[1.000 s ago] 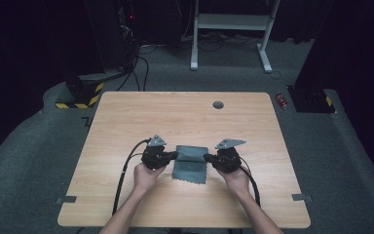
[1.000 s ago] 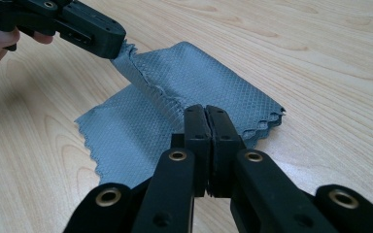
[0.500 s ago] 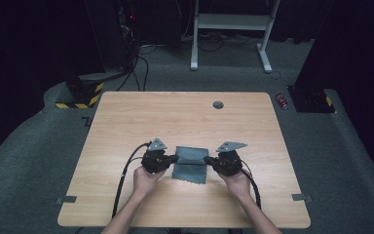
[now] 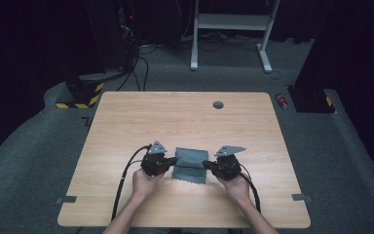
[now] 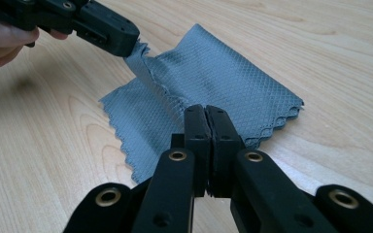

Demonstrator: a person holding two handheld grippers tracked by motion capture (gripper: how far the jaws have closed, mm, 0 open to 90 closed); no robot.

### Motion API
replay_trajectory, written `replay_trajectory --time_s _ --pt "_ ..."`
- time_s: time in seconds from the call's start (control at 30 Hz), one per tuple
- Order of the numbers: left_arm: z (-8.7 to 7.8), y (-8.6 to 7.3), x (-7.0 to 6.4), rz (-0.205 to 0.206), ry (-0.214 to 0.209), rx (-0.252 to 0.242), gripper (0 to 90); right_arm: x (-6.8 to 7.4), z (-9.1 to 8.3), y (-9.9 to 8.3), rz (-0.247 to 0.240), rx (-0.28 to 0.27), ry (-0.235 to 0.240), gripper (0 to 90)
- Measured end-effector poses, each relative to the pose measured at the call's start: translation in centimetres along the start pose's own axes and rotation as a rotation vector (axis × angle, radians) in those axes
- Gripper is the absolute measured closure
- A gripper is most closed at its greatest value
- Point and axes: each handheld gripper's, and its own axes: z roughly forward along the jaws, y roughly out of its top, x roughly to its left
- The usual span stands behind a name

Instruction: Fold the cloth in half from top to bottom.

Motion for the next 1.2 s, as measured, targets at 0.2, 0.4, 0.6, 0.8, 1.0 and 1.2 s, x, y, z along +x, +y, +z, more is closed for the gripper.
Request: replay_trajectory --time_s 0.2,0.4,0.6,0.8,1.0,1.2 --pt "-0.2 -0.3 -0.1 0.012 0.001 0.008 88.8 0.3 0.2 -0.3 -0.002 0.007 0.007 88.5" --pt "0.0 -0.8 -0.2 0.018 0.01 0.022 88.7 0.6 0.5 -0.7 -0.012 0.02 0.01 88.4" --pt "0.2 -1.0 -0.4 0.014 0.006 0.028 88.6 0.7 0.8 -1.2 -0.012 0.032 0.009 88.3" --pt "0.2 -1.3 -0.4 0.017 0.001 0.033 88.4 0.8 1.0 -1.6 -0.009 0.044 0.014 88.2" --pt "0.6 -1.9 -0.6 0.006 -0.004 0.049 88.3 0.8 1.2 -2.0 -0.008 0.053 0.016 88.0" --pt "0.5 -2.0 -0.7 0.014 0.0 0.061 87.8 0.9 1.4 -2.3 -0.004 0.059 0.022 87.8"
